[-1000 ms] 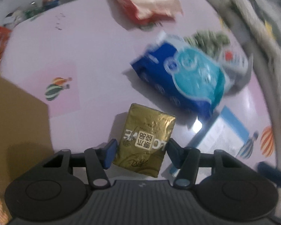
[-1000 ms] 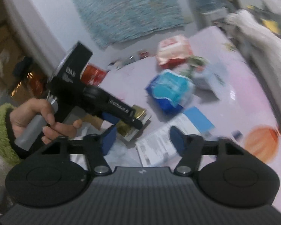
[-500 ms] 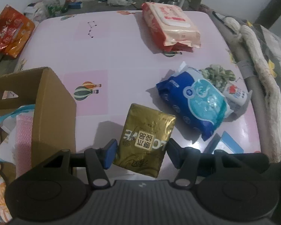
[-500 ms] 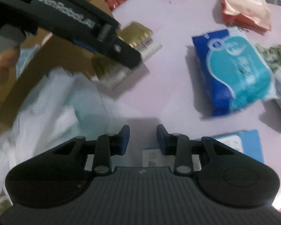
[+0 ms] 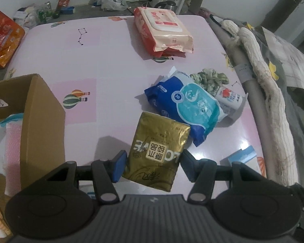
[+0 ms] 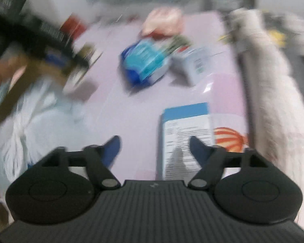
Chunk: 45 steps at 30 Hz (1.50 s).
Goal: Organize soft objects
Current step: 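Grasp the white-blue medicine box with the right gripper while the left gripper holds the gold packet, then drop the gold packet into the box with the left gripper while the right gripper carries the medicine box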
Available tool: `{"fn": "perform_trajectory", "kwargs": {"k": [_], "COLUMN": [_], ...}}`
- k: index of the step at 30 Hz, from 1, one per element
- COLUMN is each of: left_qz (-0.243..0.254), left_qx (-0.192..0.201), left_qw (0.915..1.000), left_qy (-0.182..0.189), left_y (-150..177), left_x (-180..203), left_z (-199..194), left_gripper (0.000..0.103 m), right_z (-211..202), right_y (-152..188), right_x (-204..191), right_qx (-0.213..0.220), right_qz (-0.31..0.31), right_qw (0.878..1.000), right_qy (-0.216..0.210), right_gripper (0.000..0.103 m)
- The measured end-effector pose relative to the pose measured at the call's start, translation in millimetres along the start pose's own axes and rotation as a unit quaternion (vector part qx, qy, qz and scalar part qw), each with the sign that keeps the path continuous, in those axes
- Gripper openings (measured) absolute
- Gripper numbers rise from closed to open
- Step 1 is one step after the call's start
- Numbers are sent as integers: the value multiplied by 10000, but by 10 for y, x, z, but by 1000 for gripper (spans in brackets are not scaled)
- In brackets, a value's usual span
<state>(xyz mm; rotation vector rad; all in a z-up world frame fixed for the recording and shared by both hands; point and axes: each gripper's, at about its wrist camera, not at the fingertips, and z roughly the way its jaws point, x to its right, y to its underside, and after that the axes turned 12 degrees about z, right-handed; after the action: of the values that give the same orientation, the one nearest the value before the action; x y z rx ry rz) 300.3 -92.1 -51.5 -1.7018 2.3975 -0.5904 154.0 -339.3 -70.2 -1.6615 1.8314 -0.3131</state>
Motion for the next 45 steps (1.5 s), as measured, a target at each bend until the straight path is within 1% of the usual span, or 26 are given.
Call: {"fn": "perform_trajectory", "kwargs": {"k": [1,2,3,5,7,8,10,12,14,15,16,20,22,24,25,27,31,34,36,38,40,43,45], "left_qz": [8,4,-1,-27,-71,-111,-198,-221,-219,-222,-235,-331,-383,-463,-505,-582,-708,-734,-722,-750,-849,-1001,-1080], "left_qx": [2,17,43,141,234,267,389,534,716,801,899,1250,1345,1347,1292,1161,784,419,228,55,-25,-8,46], "left_qw": [10000,10000,10000,9999,9997,9995,9987,9977,9967,9961,9954,9916,9899,9887,9887,9895,9914,9932,9923,9904,9886,9863,9862], "left_qy": [-10,-27,-32,-8,61,121,277,350,324,287,249,0,-209,-476,-565,-632,-775,-807,-981,-1156,-1241,-1313,-1252], "left_y": [8,21,32,68,113,139,210,290,396,456,523,876,1048,1210,1287,1400,1550,1605,1621,1627,1637,1668,1695], "left_x": [6,11,14,20,12,2,-40,-88,-155,-197,-245,-510,-641,-789,-868,-1008,-1242,-1393,-1446,-1527,-1613,-1718,-1772], "left_z": [-22,-57,-98,-215,-360,-449,-676,-919,-1185,-1311,-1438,-1887,-2005,-2039,-2013,-1911,-1550,-1200,-995,-819,-700,-636,-642], "left_gripper": [58,58,58,58,58,58,58,58,58,58,58,58,58,58,59,59,59,59,59,59,59,59,59], "right_z": [-4,41,114,300,440,519,617,649,640,626,603,545,527,489,466,417,278,80,-55,-175,-282,-351,-331], "right_y": [45,56,66,63,21,9,-18,-9,-8,-2,1,32,57,62,56,41,35,37,33,21,-9,-86,-170], "right_x": [16,60,69,61,83,122,188,187,144,135,126,146,158,188,214,271,328,270,194,91,-104,-481,-798], "right_qx": [113,139,111,104,-3,-92,-279,-328,-366,-371,-373,-309,-252,-204,-190,-170,-77,45,111,104,72,-53,-218], "right_qz": [104,135,81,-228,-439,-443,-422,-477,-667,-715,-740,-650,-607,-450,-303,43,683,1073,1268,1476,1570,1563,1517], "right_qw": [9998,9996,9993,9965,9946,9940,9942,9939,9924,9921,9920,9935,9941,9955,9967,9983,9974,9939,9901,9835,9751,9618,9489], "right_qy": [101,190,358,802,943,993,954,936,967,964,951,883,868,803,725,559,224,-241,-600,-1041,-1565,-2245,-2757], "right_gripper": [89,89,89,89,89,89,89,88,77,75,71,71,71,71,71,71,71,71,71,71,71,71,71]}}
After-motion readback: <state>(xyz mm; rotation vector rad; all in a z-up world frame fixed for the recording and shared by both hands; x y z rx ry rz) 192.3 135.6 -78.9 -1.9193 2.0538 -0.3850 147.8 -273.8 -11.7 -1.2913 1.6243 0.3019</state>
